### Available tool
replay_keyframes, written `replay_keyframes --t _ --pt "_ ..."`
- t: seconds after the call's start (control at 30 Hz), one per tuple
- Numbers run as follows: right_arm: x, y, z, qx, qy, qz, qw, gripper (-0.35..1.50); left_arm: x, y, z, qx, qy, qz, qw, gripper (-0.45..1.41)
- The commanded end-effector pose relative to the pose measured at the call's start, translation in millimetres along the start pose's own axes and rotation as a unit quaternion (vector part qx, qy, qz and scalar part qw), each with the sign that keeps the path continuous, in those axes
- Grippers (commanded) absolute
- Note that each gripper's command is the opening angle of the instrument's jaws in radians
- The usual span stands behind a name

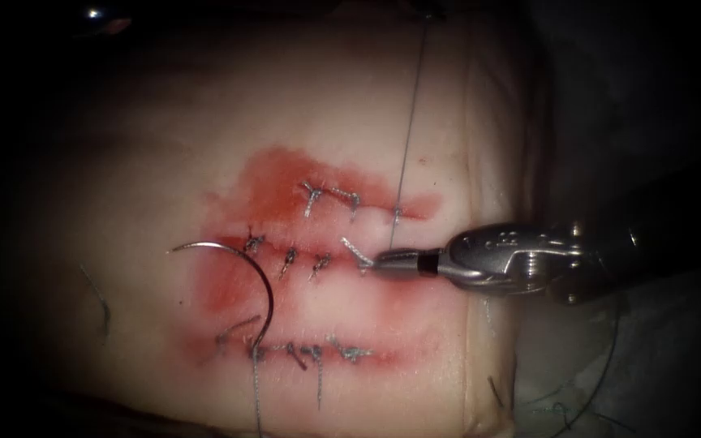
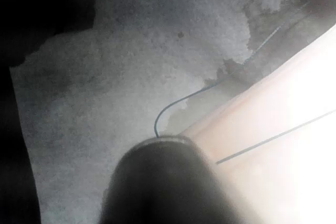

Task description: Wound Closure

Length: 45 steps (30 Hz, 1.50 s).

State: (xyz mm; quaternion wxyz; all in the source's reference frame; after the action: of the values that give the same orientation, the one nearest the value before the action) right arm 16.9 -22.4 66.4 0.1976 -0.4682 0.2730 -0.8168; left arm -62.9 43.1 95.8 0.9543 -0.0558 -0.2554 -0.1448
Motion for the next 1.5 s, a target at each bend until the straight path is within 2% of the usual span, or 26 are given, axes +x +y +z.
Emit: replay_keyframes --t 0.03,0.3,0.37,0.4,0.47,0.5,0.57,0.6,0.63,0.77,0.83,0.87,0.93,0.97,1.03,1.07,1.2,1.37,1.43,1.5 --pt "0.3 0.3 1.1 -0.004 0.0 -0.003 1.0 -0.35 -0.7 0.8 0.6 -0.003 -0.001 0.0 1.0 -0.45" --pt "0.1 0.7 1.2 -0.009 0.003 0.002 1.0 -0.35 -0.7 0.8 0.6 -0.003 -0.001 0.0 1.0 -0.45" --pt "-0.3 0.3 1.2 0.003 -0.001 0.019 1.0 -0.35 -0.7 0.7 0.5 -0.002 -0.002 0.0 1.0 -0.45" --pt "-0.9 -0.3 0.8 0.05 -0.024 0.025 0.998 -0.35 -0.7 0.3 0.0 0.008 -0.007 0.0 1.0 -0.45" --pt "-1.4 -0.8 -0.3 0.087 -0.058 0.031 0.994 0.47 -0.8 -0.3 -0.7 0.031 -0.024 -0.031 0.999 -0.45" --pt "-2.4 -1.5 -3.0 0.1 -0.094 0.047 0.989 1.2 -1.2 -1.4 -2.6 0.058 -0.045 -0.055 0.996 -0.45" --pt "-2.9 -1.7 -3.9 0.103 -0.103 0.056 0.988 1.21 -1.5 -1.7 -3.8 0.068 -0.053 -0.073 0.994 -0.45" --pt "-3.4 -2.0 -5.0 0.111 -0.117 0.102 0.982 1.23 -1.7 -2.0 -4.6 0.074 -0.061 -0.085 0.992 -0.45" --pt "-4.1 -2.4 -6.7 0.126 -0.139 0.183 0.965 1.25 -2.3 -2.3 -6.7 0.087 -0.082 -0.107 0.987 -0.45" --pt "-4.3 -3.9 -9.4 0.167 -0.158 0.221 0.948 1.26 -4.5 -2.6 -11.1 0.109 -0.116 -0.14 0.977 -0.45" --pt "-4.0 -4.8 -9.8 0.184 -0.168 0.24 0.938 1.3 -5.5 -2.8 -12.8 0.12 -0.132 -0.155 0.972 -0.45" --pt "-3.7 -6.1 -10.0 0.202 -0.182 0.272 0.923 1.26 -6.3 -3.3 -14.6 0.13 -0.151 -0.176 0.964 -0.45" --pt "-3.5 -6.7 -9.9 0.209 -0.187 0.28 0.918 1.25 -6.7 -3.6 -15.3 0.133 -0.159 -0.188 0.96 -0.45" --pt "-3.0 -8.1 -9.3 0.217 -0.196 0.296 0.909 1.21 -7.2 -4.5 -16.8 0.145 -0.176 -0.209 0.951 -0.45" --pt "-2.7 -8.6 -9.0 0.215 -0.195 0.297 0.91 1.2 -7.4 -4.9 -17.5 0.147 -0.183 -0.215 0.948 -0.45" --pt "-1.6 -9.2 -8.3 0.194 -0.193 0.292 0.916 1.11 -7.7 -5.7 -19.2 0.154 -0.199 -0.237 0.939 -0.45" --pt "-0.4 -9.0 -7.0 0.182 -0.19 0.284 0.922 0.98 -8.7 -6.2 -22.0 0.164 -0.224 -0.262 0.924 -0.45" --pt "-1.8 -8.7 -5.0 0.185 -0.192 0.287 0.92 0.66 -10.8 -5.1 -24.2 0.173 -0.254 -0.286 0.908 -0.45" --pt "-2.7 -8.3 -3.5 0.176 -0.197 0.283 0.922 0.73 -11.9 -4.6 -25.3 0.173 -0.271 -0.301 0.898 -0.45" --pt "-2.9 -8.2 -3.3 0.176 -0.198 0.283 0.922 0.73 -12.1 -4.5 -25.5 0.172 -0.274 -0.303 0.896 -0.45"
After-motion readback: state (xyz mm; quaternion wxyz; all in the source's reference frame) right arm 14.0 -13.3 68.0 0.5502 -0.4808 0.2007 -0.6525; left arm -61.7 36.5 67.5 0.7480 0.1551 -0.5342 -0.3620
